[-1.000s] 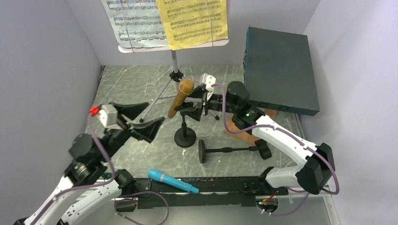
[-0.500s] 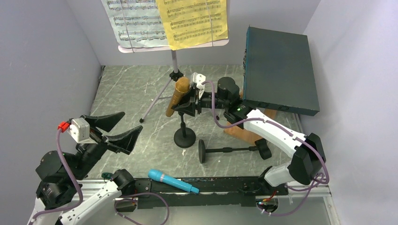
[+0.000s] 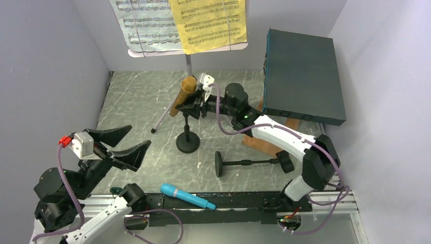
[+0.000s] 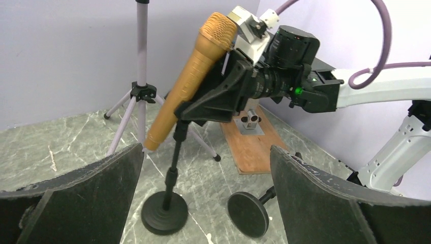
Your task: Set up the instrument practice props
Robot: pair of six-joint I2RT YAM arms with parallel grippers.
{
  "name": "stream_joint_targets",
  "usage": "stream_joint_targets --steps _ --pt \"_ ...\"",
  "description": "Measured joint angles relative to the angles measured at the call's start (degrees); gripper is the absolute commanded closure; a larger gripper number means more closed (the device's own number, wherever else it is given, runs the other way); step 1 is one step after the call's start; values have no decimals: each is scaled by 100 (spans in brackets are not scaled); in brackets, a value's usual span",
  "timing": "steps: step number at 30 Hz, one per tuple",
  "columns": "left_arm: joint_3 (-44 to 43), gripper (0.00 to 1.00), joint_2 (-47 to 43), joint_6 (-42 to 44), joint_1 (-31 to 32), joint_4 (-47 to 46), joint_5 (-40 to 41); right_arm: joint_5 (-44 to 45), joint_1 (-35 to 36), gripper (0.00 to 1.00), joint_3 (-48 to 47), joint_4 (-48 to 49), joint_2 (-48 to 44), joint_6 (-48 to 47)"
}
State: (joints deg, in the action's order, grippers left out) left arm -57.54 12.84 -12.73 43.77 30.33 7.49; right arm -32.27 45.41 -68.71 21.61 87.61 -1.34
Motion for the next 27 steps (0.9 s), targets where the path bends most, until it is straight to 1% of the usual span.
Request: stream_joint_targets --steps 7,12,18,27 --pt "-138 0 -90 -2 0 225 94 232 4 75 -931 114 861 -22" --pt "-260 1 -195 0 0 278 153 481 72 75 -1261 7 1187 -186" --pt "-273 0 -199 0 0 350 164 765 269 76 -1416 -114 1327 -369" --pt "-271 1 -199 0 0 352 162 1005 339 77 -1443 146 1506 -452"
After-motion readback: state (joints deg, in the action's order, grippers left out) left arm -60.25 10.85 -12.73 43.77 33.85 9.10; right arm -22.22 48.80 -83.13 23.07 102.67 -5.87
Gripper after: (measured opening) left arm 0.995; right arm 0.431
